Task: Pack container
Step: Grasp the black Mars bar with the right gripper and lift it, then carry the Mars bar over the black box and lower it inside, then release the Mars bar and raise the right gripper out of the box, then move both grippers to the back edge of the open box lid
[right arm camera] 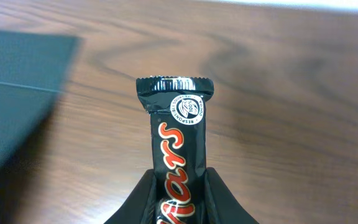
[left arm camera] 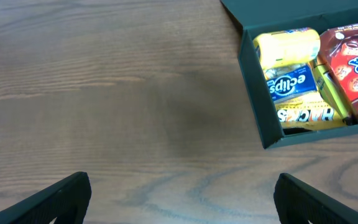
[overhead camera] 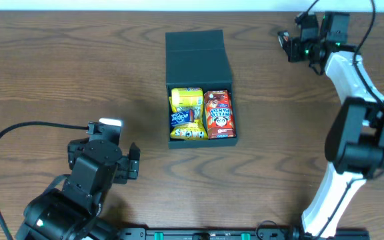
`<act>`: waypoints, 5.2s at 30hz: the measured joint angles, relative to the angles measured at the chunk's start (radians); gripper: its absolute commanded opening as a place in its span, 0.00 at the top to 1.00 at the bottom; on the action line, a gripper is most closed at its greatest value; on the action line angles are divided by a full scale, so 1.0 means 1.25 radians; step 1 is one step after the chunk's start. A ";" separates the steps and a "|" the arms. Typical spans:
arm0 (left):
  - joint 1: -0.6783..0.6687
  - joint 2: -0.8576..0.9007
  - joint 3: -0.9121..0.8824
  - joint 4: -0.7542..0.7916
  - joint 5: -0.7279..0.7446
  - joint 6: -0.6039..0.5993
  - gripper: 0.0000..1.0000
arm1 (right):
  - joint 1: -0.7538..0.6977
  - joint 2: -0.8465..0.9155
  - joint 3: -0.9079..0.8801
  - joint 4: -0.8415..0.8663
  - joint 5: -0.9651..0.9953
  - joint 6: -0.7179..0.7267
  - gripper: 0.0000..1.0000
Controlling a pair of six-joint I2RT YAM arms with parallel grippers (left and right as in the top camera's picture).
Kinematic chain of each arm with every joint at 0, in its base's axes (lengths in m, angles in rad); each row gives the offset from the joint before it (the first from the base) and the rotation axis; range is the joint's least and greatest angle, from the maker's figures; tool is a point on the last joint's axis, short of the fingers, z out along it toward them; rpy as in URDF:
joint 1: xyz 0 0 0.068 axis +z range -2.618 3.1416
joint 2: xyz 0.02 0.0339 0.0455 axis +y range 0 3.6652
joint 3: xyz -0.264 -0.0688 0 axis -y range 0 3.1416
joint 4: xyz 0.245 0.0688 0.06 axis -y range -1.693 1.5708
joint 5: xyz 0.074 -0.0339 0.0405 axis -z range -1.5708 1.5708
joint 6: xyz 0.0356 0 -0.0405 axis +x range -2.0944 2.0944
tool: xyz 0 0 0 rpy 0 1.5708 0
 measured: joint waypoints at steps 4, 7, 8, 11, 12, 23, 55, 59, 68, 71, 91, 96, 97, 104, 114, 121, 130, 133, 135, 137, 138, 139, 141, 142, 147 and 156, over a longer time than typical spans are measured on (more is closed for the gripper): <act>0.000 0.000 0.000 0.000 0.000 0.000 0.05 | 0.062 -0.095 0.000 -0.071 -0.005 0.001 0.95; 0.000 0.000 0.000 0.000 0.000 0.000 0.05 | 0.123 -0.143 0.001 -0.142 -0.015 -0.002 0.96; 0.000 0.000 0.000 0.000 0.000 0.000 0.05 | 0.144 -0.153 0.001 -0.160 -0.018 -0.003 0.96; 0.000 0.000 0.000 0.001 0.000 0.000 0.05 | 0.213 -0.174 0.001 -0.252 -0.023 -0.020 0.98; 0.000 0.000 0.000 0.000 0.000 0.000 0.05 | 0.235 -0.177 0.002 -0.274 -0.025 -0.024 0.98; 0.000 0.000 0.000 0.000 0.000 0.000 0.05 | 0.457 -0.181 0.001 -0.499 -0.030 -0.151 0.96; 0.000 0.000 0.000 0.000 0.000 0.000 0.05 | 0.592 -0.038 0.001 -0.529 0.076 -0.437 0.31; 0.000 0.000 0.000 0.000 0.000 0.000 0.05 | 0.592 -0.038 0.005 -0.534 0.067 -0.393 0.36; 0.000 0.000 0.000 -0.001 0.000 0.000 0.05 | 0.592 -0.057 0.100 -0.568 0.024 -0.308 0.53; 0.000 0.000 0.000 -0.021 0.000 0.009 0.05 | 0.592 -0.092 0.119 -0.565 0.020 -0.287 0.76; 0.000 0.000 0.000 -0.042 -0.003 0.021 0.05 | 0.283 -0.146 0.102 -0.452 0.085 -0.016 0.98; 0.000 0.000 0.000 -0.039 0.003 0.028 0.05 | 0.221 -0.146 0.025 -0.353 0.059 0.009 0.98; 0.000 0.000 0.000 -0.031 0.003 0.029 0.05 | 0.213 -0.146 0.007 -0.332 0.054 0.013 0.99; 0.000 0.011 0.000 0.138 0.016 0.031 0.05 | 0.186 -0.145 -0.107 -0.156 0.035 0.082 0.98; 0.136 0.276 0.002 0.447 0.153 0.009 0.00 | 0.174 -0.091 -0.119 -0.023 0.027 0.151 0.99; 0.338 0.501 0.006 0.668 0.398 -0.089 0.89 | 0.162 -0.074 -0.120 0.027 -0.020 0.179 0.99; 0.440 0.817 0.170 0.793 0.662 -0.232 0.95 | 0.119 -0.027 -0.120 0.038 -0.088 0.254 0.99; 0.440 0.908 0.263 0.748 0.710 -0.252 0.94 | 0.122 -0.011 -0.120 0.066 -0.123 0.293 0.98; 0.439 0.963 0.322 0.700 0.734 -0.263 0.94 | 0.125 0.004 -0.120 0.083 -0.138 0.322 0.98; 0.439 1.035 0.399 0.632 0.762 -0.269 0.94 | 0.130 0.023 -0.120 0.097 -0.148 0.352 0.98; 0.439 1.071 0.440 0.593 0.775 -0.273 0.94 | 0.135 0.033 -0.120 0.103 -0.153 0.364 0.98; 0.438 1.094 0.463 0.573 0.779 -0.276 0.94 | 0.137 0.038 -0.120 0.109 -0.156 0.376 0.99; 0.435 1.161 0.534 0.505 0.792 -0.282 0.94 | 0.144 0.053 -0.120 0.126 -0.161 0.406 0.99; 0.434 1.184 0.560 0.482 0.797 -0.283 0.94 | 0.145 0.060 -0.120 0.132 -0.165 0.419 0.98; 0.430 1.270 0.632 0.420 0.824 -0.301 0.94 | 0.152 0.092 -0.120 0.150 -0.180 0.468 0.99; 0.411 1.294 0.634 0.414 0.858 -0.327 0.94 | 0.154 0.135 -0.120 0.182 -0.212 0.517 0.98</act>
